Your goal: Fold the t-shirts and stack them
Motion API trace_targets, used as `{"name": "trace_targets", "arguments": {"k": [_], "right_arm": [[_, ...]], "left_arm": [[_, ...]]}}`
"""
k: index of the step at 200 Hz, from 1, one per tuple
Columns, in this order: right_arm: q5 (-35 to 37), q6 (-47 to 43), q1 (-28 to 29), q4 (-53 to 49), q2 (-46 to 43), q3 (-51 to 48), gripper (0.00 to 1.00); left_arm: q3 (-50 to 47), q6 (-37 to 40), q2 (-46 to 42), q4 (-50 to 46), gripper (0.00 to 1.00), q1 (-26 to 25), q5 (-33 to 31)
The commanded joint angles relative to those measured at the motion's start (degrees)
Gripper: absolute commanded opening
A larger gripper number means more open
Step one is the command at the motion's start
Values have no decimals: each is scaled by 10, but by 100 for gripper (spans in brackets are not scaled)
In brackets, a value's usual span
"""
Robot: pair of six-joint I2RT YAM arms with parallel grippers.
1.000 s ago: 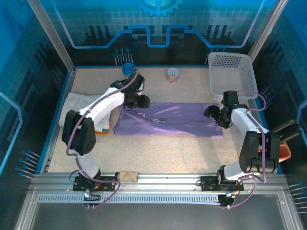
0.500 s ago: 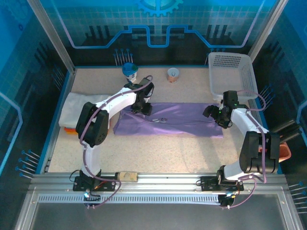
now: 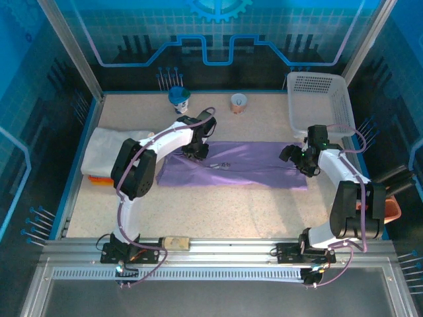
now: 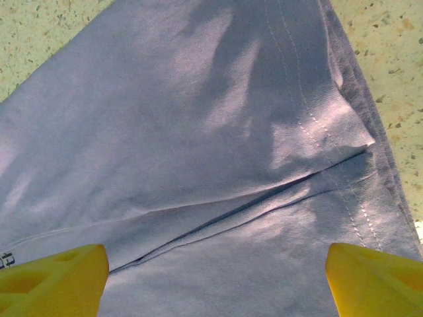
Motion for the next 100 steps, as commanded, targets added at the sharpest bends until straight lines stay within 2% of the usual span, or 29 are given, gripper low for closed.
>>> {"name": "trace_targets", "arguments": {"k": [1,18,100], "right_arm": [[-11,-3,-7,-4,2,-6,86],[-12,-3,-10,-5,3,-6,85],[-16,-6,-17,-6,-4,-13,85]], "left_arm": [[19,-6,12,-12,16,-5,-19],[23,-9,13,-13,0,-5,-18],[6,-72,-49,9,0,1,-73]]}}
